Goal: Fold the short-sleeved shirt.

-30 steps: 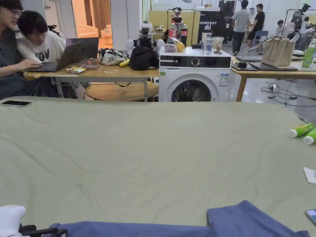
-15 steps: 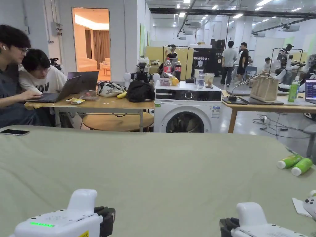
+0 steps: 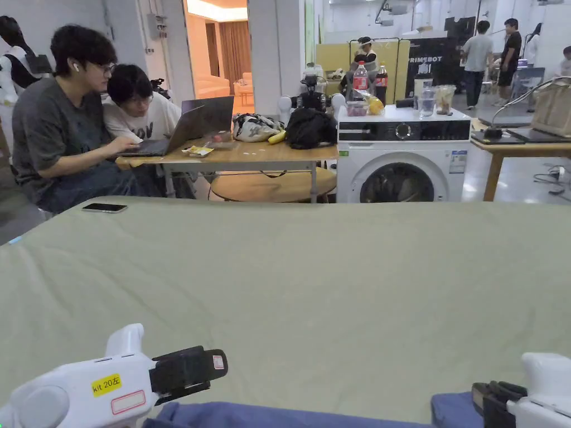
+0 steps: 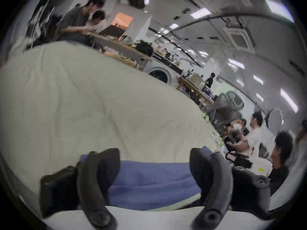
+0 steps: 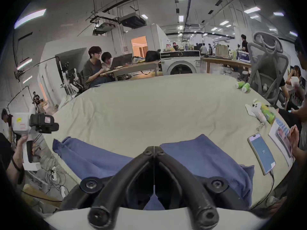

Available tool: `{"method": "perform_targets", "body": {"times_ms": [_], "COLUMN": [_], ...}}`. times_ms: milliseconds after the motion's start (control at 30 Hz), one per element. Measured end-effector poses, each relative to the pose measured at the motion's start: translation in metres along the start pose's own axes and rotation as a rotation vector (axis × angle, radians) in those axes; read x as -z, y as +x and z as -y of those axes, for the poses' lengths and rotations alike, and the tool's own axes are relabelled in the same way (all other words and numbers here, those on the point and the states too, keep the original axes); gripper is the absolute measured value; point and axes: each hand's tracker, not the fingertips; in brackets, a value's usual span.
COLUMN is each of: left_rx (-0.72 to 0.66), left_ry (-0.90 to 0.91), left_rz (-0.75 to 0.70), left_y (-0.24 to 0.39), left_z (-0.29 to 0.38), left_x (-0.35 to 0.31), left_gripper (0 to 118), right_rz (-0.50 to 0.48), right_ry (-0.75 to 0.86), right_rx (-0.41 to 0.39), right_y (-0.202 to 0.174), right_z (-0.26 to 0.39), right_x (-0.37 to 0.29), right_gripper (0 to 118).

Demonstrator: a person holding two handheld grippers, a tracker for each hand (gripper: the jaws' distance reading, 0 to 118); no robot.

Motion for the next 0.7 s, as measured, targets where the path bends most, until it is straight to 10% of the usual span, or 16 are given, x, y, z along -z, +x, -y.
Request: {"method": "perform_targets", "body": {"times_ms": [367,500,533,700], "left_rx": [-0.376,-0.521,-0.512,-0.522], "left_ry": [-0.078,-0.095,-0.109,-0.057], "left_rz": [-0.028,0.168,0.122,0.081], "left_y": [-0.105,-0.102,-0.101,-0.089], "left_z": [0.032,0.042,0.046,0.045], "left_x": [0.004,0.033,0.041,0.035], "left_gripper": [87,53,18,5], "right_rz": [-0.039,-0.047,-0.048,-0.046], "right_ry": [-0.055,-0.06,-0.06,-0.068], "right_rx": [0.028,0.046,0.052,0.05], "right_y": [-0.005,-0.004,-0.004,0.005], "right_z": [0.004,0.004,0.004,0.008], "right_x": [0.006,0.001,-0.001,-0.005], "right_gripper": [0,0,0,0]}}
